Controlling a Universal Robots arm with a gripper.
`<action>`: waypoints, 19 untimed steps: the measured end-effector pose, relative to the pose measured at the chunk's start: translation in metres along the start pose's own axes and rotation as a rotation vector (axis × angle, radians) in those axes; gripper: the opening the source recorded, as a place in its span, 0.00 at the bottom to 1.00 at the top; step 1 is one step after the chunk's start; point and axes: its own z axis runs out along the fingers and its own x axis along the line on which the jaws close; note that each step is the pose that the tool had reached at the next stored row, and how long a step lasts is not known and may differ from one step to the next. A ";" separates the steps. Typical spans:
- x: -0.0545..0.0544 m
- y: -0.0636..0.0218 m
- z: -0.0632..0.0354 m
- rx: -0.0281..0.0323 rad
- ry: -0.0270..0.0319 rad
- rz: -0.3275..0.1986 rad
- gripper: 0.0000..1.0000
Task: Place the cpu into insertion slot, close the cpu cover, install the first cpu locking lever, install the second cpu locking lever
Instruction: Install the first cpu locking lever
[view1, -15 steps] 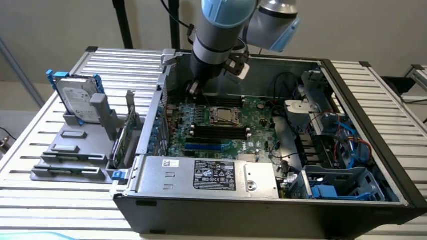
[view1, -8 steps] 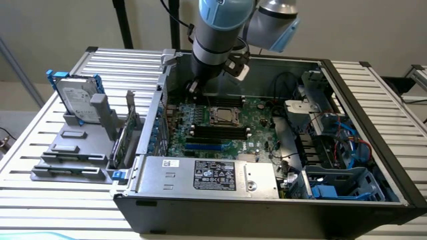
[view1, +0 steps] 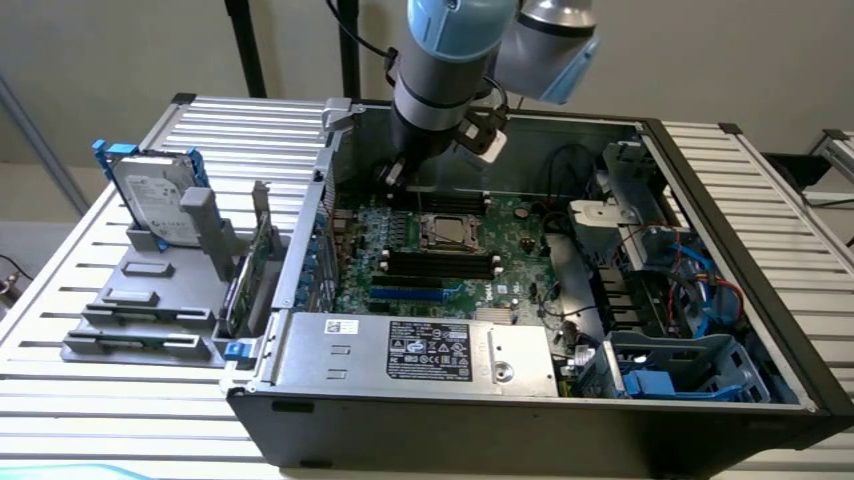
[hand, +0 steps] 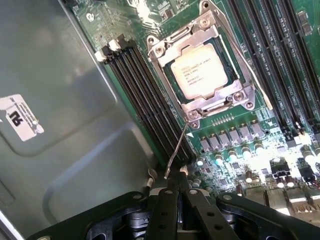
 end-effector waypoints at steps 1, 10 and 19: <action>0.001 0.0017 -0.0001 -0.0006 0.0006 0.001 0.11; 0.015 0.0258 -0.0031 -0.0021 0.0019 0.005 0.11; 0.012 0.0291 0.0056 -0.0074 -0.0061 0.007 0.11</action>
